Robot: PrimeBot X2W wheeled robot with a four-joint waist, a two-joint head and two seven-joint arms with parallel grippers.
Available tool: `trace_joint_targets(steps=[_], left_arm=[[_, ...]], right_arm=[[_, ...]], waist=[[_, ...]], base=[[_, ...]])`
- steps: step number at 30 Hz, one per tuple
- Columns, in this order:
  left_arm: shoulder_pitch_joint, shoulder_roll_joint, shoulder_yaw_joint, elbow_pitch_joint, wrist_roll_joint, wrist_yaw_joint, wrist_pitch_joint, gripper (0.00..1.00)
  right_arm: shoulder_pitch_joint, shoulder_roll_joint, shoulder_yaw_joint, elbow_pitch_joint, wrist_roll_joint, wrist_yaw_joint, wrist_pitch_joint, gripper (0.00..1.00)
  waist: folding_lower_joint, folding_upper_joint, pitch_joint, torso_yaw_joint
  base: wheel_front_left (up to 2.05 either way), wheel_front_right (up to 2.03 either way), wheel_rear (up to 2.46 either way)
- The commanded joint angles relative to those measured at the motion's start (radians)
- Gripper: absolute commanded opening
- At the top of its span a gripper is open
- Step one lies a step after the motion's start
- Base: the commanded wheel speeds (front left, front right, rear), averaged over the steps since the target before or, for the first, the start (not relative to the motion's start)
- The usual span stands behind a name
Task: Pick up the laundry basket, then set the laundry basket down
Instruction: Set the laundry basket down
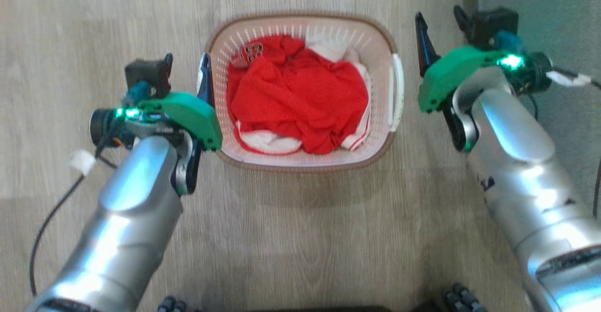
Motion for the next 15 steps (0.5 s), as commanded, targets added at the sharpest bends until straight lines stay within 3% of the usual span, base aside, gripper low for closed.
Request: trace_joint_targets(steps=[1, 15], left_arm=[[0.035, 0.034, 0.05, -0.049, 0.03, 0.005, -0.005, 1.0], [0.368, -0.021, 0.291, -0.393, 0.286, -0.038, -0.005, 1.0]], right_arm=[[0.045, 0.018, -0.003, -0.052, -0.012, -0.002, -0.01, 1.0], [0.357, 0.018, -0.071, -0.409, -0.066, -0.002, -0.01, 1.0]], waist=[[0.0001, 0.0, -0.07, 0.003], [0.0001, 0.0, -0.324, 0.011]], base=[[0.0, 0.0, 0.0], [0.0, 0.0, 0.0]])
